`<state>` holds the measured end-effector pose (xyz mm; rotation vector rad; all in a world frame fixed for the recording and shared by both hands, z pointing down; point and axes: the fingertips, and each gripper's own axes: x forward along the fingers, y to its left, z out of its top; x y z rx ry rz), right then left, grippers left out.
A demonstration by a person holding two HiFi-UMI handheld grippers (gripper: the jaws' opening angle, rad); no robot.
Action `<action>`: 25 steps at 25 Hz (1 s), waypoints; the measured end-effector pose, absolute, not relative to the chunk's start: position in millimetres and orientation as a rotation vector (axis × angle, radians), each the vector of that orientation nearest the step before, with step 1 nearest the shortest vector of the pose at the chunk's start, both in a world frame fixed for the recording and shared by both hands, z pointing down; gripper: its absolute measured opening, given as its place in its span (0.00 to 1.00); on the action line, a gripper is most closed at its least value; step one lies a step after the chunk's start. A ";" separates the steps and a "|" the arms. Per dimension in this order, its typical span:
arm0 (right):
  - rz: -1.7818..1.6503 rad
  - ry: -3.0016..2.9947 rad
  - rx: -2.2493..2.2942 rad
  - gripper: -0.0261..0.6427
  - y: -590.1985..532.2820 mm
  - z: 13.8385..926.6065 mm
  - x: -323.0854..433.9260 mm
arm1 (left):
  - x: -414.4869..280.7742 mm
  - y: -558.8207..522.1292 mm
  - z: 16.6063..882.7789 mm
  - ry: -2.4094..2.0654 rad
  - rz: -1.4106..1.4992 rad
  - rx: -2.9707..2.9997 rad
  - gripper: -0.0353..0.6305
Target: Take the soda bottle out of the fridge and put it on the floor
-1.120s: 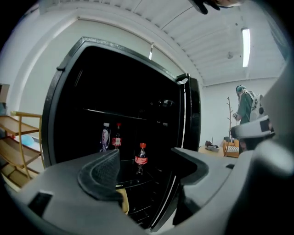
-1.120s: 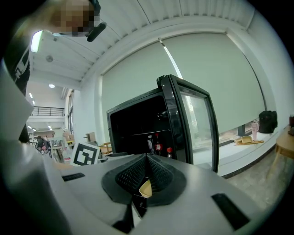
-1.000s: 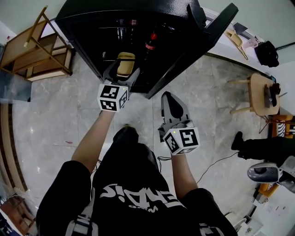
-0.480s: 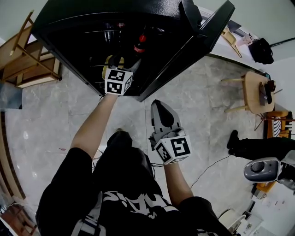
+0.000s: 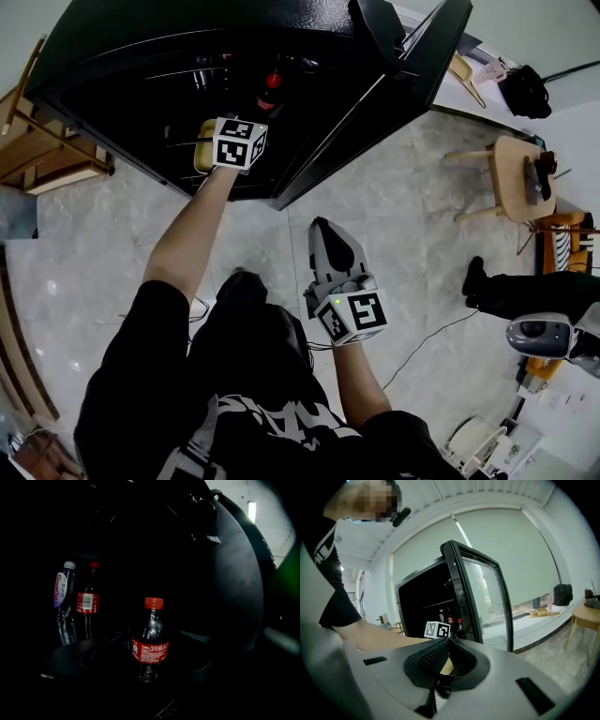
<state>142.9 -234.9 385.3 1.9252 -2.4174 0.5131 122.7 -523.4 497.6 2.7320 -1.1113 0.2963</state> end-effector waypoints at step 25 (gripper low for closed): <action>0.582 -2.372 1.974 0.07 -217.4 410.7 159.5 | 122.8 -502.1 495.8 -1.073 0.299 2.803 0.50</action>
